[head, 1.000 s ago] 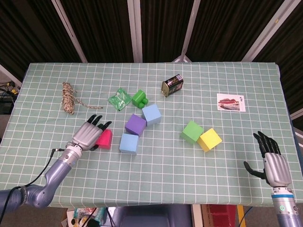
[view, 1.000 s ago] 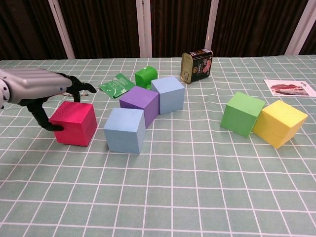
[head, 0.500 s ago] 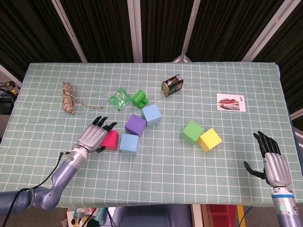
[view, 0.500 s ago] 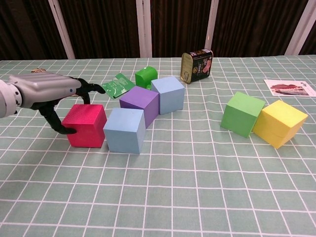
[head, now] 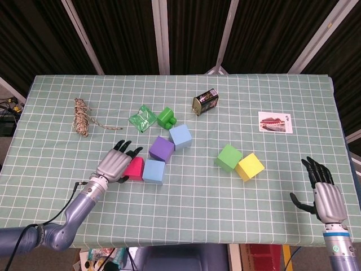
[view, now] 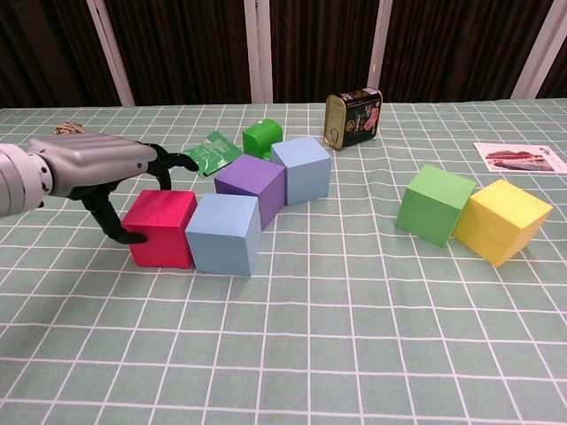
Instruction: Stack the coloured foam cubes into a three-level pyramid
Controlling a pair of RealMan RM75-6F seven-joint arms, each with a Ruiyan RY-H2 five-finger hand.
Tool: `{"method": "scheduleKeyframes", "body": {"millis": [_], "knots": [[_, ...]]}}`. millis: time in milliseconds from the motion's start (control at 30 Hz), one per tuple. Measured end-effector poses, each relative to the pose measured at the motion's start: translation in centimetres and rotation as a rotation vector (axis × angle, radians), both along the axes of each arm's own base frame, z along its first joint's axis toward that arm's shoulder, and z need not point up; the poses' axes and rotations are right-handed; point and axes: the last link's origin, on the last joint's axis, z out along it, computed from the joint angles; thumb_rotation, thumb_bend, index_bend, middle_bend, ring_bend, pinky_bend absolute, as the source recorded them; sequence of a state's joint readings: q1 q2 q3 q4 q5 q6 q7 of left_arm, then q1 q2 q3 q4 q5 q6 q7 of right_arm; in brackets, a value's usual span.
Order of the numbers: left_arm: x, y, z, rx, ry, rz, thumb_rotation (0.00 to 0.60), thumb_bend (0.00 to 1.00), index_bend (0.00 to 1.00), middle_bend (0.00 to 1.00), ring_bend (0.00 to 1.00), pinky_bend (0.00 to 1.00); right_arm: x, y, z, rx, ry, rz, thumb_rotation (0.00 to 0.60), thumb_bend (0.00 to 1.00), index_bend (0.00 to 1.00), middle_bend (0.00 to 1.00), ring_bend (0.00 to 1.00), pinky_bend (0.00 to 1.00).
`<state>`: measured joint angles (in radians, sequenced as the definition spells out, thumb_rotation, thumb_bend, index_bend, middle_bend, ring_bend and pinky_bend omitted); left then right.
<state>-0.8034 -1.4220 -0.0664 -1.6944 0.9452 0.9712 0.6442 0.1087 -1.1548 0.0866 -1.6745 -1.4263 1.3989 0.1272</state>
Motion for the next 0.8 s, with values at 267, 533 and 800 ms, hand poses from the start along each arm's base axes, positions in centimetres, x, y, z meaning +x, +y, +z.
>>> {"method": "scheduleKeyframes", "body": {"millis": [267, 533, 800], "knots": [[0.8, -0.2, -0.5, -0.007, -0.017, -0.006, 0.6, 0.43, 0.0, 0.37, 0.0, 0.0, 0.0, 0.0, 0.0, 0.001, -0.004, 0.0, 0.6, 0.31, 0.0, 0.0, 0.0, 0.0], [1.5, -0.4, -1.1, -0.008, -0.005, -0.027, 0.6, 0.43, 0.0, 0.37, 0.0, 0.0, 0.0, 0.0, 0.0, 0.001, -0.005, 0.001, 0.6, 0.31, 0.0, 0.0, 0.0, 0.0], [2.6, -0.6, -1.8, -0.003, -0.014, -0.047, 0.6, 0.43, 0.0, 0.37, 0.0, 0.0, 0.0, 0.0, 0.0, 0.002, -0.006, 0.0, 0.6, 0.31, 0.0, 0.0, 0.0, 0.0]]}}
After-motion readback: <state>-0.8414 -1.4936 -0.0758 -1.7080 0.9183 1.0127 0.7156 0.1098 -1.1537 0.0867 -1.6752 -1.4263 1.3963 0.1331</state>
